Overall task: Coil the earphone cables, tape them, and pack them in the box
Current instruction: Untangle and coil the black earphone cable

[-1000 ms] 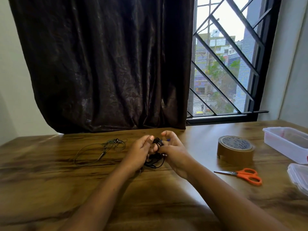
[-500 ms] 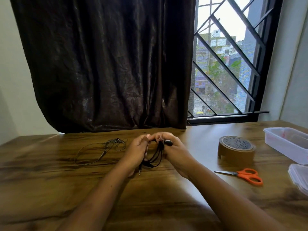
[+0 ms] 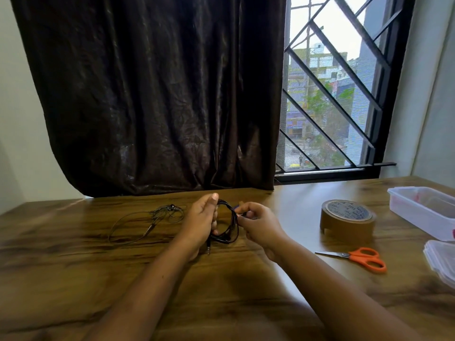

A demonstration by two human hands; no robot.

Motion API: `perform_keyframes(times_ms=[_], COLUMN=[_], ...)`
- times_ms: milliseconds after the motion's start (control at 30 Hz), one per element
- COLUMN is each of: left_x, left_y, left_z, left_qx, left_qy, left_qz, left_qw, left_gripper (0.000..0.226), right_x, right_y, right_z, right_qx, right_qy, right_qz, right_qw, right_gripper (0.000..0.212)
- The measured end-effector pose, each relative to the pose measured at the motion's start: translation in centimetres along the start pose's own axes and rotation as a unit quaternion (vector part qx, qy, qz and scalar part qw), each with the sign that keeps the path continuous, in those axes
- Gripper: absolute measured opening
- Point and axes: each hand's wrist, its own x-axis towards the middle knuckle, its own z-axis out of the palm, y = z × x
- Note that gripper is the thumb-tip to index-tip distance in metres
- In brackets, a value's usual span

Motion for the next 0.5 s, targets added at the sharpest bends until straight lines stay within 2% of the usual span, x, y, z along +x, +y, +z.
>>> perform_keyframes(times_ms=[100,167,300,433,500], left_x=[0.0,0.1,0.1,0.1,0.1], left_y=[0.0,-0.1,-0.1,0.0,-0.2], left_z=[0.1,0.1,0.0,0.0,0.0], left_qx=[-0.005,-0.002,0.011,0.021,0.033], left_qy=[0.015,0.029,0.065,0.075,0.071], left_qz=[-0.003,-0.004,0.002,0.008,0.006], left_qw=[1.000,1.000,0.998,0.997,0.997], left_gripper=[0.022,0.024,0.027,0.024,0.027], right_x=[-0.2,-0.3,-1.1,-0.8,-0.9], right_y=[-0.2,-0.5,-1.3,-0.9,-1.4], right_z=[0.3,0.6,0.5,0.9,0.7], right_qx=[0.016,0.043,0.172,0.047,0.004], right_qy=[-0.026,-0.077,-0.176,-0.152,-0.143], right_qz=[-0.001,0.005,0.040,0.035,-0.010], right_qw=[1.000,0.996,0.968,0.987,0.990], right_gripper=[0.016,0.022,0.029,0.034,0.028])
